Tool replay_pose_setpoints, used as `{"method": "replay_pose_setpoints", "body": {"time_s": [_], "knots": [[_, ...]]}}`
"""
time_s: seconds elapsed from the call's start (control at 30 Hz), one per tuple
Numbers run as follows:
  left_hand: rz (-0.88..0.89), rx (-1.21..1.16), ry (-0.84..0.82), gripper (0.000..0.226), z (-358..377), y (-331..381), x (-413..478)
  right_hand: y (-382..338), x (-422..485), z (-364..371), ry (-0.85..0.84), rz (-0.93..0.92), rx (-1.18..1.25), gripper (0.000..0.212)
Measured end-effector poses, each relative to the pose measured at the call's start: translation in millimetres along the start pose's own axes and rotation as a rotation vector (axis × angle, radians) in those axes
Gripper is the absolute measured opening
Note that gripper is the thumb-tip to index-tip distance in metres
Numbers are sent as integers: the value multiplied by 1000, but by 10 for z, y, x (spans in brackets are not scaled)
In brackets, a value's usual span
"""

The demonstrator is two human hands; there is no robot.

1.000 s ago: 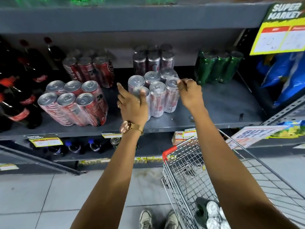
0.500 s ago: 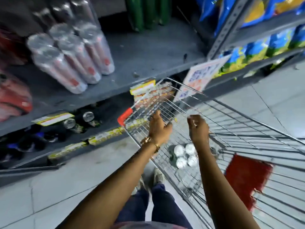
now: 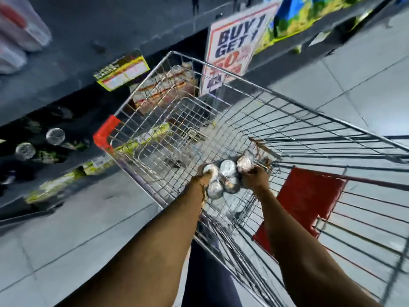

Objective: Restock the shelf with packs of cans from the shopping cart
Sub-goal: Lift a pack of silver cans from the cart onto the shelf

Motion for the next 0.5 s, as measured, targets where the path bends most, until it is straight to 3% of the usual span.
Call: {"method": "replay_pose_setpoints", "body": {"time_s": [0.07,0.23,0.33,0.37,0.5], "knots": [[7,108,-19,65,-20,41,-4,-5,-40,-49,35,-6,37,39],[171,256,-33,38,-116,374,-424,157,-2,-88,-104,-18,234,54],[342,345,18,44,-361,601,-734,-35,-454,-309,-88,-45,321,31],[412,363,41,47,-415,684,-929,-134,-641,-395,-65,-73,336,26],[706,543,189,43,-597,1025,-1914,-556,-1156,-897,132,-248,308,42]]}}
Point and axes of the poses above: each hand's wrist, its own x-axis towards the middle knuckle, its own z-axis out of the palm, y = z × x, the point moved 2 cm from there along x, towards the middle knuckle, and after that the axes turned 15 degrees about -x, right-handed, at the moved point
